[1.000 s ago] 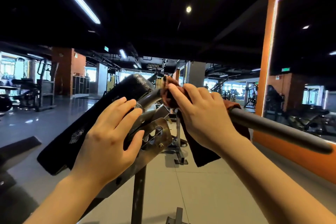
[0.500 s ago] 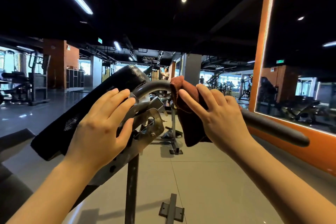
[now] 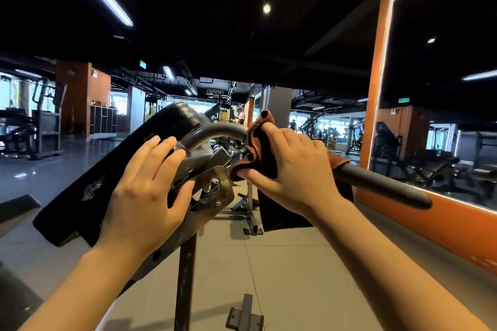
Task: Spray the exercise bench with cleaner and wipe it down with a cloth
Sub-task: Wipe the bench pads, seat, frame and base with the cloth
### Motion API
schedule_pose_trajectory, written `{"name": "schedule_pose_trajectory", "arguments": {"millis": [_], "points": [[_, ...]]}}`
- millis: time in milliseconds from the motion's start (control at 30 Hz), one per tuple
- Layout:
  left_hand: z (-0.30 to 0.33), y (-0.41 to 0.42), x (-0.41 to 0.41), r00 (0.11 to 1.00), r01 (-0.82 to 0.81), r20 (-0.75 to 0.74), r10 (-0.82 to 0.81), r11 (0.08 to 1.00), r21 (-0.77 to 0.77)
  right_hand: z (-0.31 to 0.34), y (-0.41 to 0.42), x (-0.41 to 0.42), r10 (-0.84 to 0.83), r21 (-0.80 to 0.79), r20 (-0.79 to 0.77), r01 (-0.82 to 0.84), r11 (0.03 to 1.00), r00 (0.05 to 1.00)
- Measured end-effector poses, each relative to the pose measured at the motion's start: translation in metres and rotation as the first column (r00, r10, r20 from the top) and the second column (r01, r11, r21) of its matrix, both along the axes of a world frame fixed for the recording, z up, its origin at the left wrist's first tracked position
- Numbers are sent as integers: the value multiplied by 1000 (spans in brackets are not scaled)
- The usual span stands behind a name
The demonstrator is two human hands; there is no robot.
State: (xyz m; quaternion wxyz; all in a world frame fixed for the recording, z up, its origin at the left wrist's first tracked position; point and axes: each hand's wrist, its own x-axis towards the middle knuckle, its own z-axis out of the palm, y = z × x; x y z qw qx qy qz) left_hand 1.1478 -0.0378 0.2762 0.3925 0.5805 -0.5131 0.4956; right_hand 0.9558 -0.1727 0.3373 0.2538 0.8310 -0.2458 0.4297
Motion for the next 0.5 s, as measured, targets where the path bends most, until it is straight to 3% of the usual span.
{"name": "schedule_pose_trajectory", "arguments": {"millis": [267,367,500], "points": [[0,2,4,1000,-14,9,14,999,33,23,27,72,15,-141,-183,-42,989,983],[1,3,7,1000,-14,15,14,999,33,21,19,83,8,-237,-121,-37,971,993],[3,5,11,1000,9,18,-9,1000,15,22,-1,54,140,-304,-96,-163,938,985]]}}
